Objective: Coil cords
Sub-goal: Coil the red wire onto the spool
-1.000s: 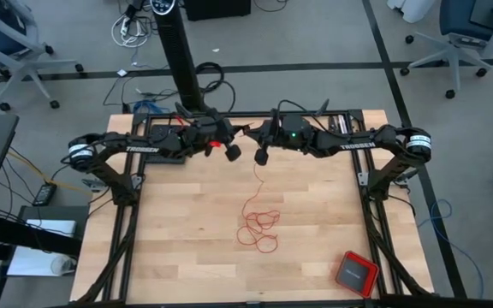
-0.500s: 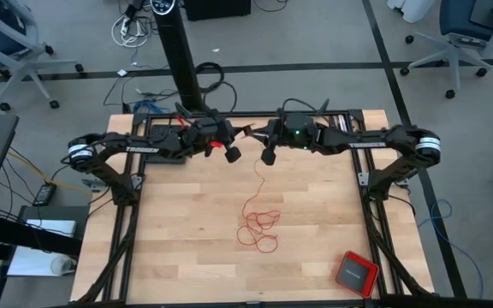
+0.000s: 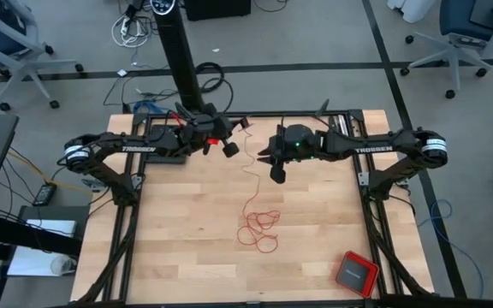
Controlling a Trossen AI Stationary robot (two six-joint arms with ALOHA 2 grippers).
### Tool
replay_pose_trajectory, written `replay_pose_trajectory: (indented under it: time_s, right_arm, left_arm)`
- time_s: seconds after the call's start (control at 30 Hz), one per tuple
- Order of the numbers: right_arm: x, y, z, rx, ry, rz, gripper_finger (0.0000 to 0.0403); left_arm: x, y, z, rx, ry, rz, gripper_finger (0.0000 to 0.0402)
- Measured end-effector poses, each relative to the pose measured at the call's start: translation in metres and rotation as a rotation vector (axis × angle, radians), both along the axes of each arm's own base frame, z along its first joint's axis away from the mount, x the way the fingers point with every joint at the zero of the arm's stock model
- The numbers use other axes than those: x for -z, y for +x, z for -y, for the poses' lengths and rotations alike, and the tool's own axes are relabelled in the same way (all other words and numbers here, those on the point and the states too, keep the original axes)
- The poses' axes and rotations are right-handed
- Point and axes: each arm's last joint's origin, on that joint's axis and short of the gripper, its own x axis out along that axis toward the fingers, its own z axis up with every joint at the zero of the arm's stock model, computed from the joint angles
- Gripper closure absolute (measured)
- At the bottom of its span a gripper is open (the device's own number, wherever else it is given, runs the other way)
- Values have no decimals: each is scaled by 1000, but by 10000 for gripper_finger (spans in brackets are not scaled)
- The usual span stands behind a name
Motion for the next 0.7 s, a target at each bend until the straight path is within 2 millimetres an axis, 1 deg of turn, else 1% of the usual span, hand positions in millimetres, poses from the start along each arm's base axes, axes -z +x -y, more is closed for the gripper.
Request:
replay_pose_trajectory:
  time_s: [0.1,0.27,0.4,0.47,0.57,0.7]
  right_arm:
    - [14,-7,9,24,54,2,316]
    - [46,-21,37,46,198,41,314]
    - [44,-21,59,-76,336,165,316]
    - [47,-22,65,-142,378,180,316]
    - [43,-20,67,-183,337,228,313]
    - [51,-14,65,-137,224,202,307]
  left_arm:
    - [-3,-1,3,42,-4,8,401]
    - [-16,-7,6,82,-16,56,401]
    - [-23,-8,13,276,-86,119,401]
    - [-21,-8,15,326,-109,101,401]
    - [-19,-9,15,320,-124,80,401]
    - [-24,-9,12,286,-170,16,401]
